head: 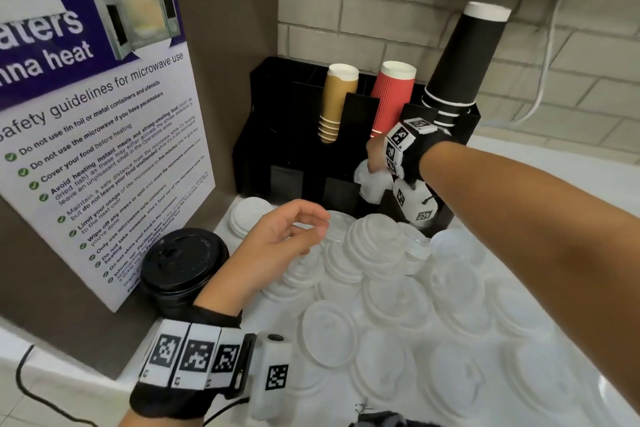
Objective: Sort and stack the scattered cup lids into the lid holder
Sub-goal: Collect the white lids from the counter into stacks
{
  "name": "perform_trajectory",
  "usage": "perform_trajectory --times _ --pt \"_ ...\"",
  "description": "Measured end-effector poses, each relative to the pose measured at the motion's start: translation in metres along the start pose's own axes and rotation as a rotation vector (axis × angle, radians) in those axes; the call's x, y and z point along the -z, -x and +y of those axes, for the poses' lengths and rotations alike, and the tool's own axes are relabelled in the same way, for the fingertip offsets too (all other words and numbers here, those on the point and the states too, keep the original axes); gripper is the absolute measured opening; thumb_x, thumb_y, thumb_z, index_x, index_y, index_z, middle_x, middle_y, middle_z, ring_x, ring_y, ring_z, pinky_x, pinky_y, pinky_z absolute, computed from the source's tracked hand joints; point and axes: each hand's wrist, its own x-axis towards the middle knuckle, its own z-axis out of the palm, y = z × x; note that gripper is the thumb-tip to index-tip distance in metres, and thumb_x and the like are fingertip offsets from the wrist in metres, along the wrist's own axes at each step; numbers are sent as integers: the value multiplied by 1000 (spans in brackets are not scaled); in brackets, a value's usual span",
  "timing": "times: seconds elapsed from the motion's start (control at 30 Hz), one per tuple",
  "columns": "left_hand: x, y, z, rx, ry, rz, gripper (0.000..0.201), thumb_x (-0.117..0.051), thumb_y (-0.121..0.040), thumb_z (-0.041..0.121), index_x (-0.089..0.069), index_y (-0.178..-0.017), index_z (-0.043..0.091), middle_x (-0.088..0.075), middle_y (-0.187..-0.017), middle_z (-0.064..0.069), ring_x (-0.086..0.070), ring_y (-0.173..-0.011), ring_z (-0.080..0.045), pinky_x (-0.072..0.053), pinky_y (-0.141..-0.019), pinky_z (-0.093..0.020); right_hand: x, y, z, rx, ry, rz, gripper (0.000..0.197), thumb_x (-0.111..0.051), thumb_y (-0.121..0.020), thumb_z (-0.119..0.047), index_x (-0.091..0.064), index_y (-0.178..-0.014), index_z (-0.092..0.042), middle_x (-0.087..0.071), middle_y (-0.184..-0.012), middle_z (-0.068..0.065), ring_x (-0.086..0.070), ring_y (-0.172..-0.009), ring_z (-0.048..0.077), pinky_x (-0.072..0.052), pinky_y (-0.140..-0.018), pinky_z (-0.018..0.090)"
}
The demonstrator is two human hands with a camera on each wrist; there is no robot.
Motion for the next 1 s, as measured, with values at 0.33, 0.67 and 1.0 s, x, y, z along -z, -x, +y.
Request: perform_trajectory --times 0.33,0.67,1.0 --pt "-17 -8 2 30 228 154 40 -63 -83 37 -54 -122 35 -60 -126 1 -64 -109 -12 -55 -91 -33 43 113 8 105 -693 155 26 -45 -96 -19 -45 -122 -19 -58 -103 6 -56 -91 22 -49 -72 37" --pt "-27 -4 5 48 889 -22 53 -45 -89 42 -46 -141 32 -61 -135 -4 -59 -123 -23 -53 -96 -43 -45 174 -53 185 -1400 192 36 -51 -94 -6 -48 -127 -21 -58 -108 6 -62 -92 22 -57 -81 36" --pt "-40 6 0 190 841 -60 56 -47 -88 42 -46 -143 29 -58 -138 -12 -54 -128 -31 -51 -98 -42 -76 186 -77 278 -1283 420 82 -84 -67 -39 -39 -136 -38 -48 -130 -10 -46 -120 3 -49 -97 31"
